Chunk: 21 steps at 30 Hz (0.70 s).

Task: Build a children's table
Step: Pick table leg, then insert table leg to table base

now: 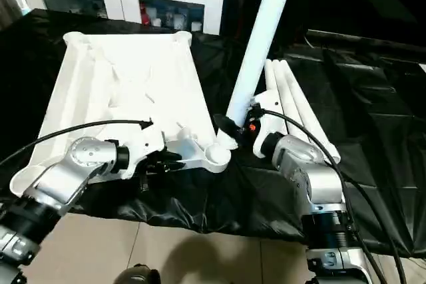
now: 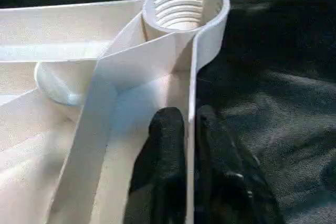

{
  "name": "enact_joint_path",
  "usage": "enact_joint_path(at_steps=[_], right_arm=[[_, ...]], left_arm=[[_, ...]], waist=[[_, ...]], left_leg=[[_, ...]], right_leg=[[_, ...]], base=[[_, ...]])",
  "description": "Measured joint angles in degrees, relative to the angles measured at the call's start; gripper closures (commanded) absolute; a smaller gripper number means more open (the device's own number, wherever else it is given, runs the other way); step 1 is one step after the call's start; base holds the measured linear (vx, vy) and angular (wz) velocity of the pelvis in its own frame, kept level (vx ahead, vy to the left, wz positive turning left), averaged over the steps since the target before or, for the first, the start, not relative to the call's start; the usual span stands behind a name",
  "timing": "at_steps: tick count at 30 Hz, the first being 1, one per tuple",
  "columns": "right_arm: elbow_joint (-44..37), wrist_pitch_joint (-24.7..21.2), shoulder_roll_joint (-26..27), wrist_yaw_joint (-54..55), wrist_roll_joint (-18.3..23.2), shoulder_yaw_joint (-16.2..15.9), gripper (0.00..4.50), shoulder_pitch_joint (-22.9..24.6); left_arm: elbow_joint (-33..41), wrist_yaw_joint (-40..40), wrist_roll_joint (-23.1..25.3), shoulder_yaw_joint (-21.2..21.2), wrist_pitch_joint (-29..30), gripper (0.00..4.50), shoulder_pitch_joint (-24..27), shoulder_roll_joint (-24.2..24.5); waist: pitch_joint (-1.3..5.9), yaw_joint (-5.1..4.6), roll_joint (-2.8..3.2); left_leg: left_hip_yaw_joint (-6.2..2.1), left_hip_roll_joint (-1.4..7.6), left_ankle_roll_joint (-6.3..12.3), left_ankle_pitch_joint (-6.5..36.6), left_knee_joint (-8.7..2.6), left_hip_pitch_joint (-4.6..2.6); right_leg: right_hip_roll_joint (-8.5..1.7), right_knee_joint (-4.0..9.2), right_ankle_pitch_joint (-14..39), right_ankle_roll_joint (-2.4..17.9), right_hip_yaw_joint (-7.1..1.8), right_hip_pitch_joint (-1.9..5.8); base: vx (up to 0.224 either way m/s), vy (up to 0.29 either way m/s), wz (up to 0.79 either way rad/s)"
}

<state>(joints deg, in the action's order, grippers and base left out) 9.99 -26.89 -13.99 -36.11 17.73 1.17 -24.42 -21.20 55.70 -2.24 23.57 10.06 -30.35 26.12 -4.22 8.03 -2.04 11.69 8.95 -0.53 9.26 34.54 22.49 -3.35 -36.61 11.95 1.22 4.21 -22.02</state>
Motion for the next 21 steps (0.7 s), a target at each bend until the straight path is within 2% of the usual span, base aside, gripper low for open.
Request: enact_joint_path(at_steps=[7, 12, 17, 21], right_arm=[[0.0, 0.0, -0.7, -1.3, 0.0, -0.9, 2.57, -0.2], [0.8, -0.6, -3.0, -5.9, -0.2, -3.5, 2.57, -0.6], [3.8, -1.5, -3.9, -8.1, -0.7, -5.2, 2.57, -1.1], [7.1, -1.0, -4.0, -8.1, -2.2, -5.9, 2.57, -3.5]], left_arm=[[-1.1, 1.7, 1.2, 0.7, -0.3, 4.5, -1.2, 0.5], [-0.9, 3.0, 1.4, 0.9, 1.7, 4.5, -1.9, 0.6], [-0.7, 2.7, 0.8, -0.2, 6.0, 4.5, -2.2, -1.5], [-0.5, -0.1, 0.7, -0.2, 9.1, 4.5, -2.4, -5.6]], waist=[[0.06, -0.18, 0.22], [0.15, -0.14, 0.39], [0.17, -0.04, 0.51], [0.18, 0.12, 0.51]], left_leg=[[0.0, 0.0, 0.0, 0.0, -0.02, -0.21], [0.0, 0.0, 0.0, 0.0, -0.12, -0.24], [0.01, 0.0, 0.01, 0.0, -0.08, -0.24], [0.01, 0.0, 0.01, 0.0, -0.07, -0.22]], right_leg=[[0.0, 0.02, 0.0, 0.0, -0.02, 0.11], [0.0, 0.04, 0.0, 0.0, -0.01, 0.1], [0.0, 0.06, 0.0, 0.0, -0.02, 0.14], [-0.01, 0.11, 0.0, 0.1, -0.01, 0.16]], base=[[0.0, 0.0, 0.0], [0.0, 0.0, 0.0], [0.0, 0.0, 0.0], [0.0, 0.0, 0.0]])
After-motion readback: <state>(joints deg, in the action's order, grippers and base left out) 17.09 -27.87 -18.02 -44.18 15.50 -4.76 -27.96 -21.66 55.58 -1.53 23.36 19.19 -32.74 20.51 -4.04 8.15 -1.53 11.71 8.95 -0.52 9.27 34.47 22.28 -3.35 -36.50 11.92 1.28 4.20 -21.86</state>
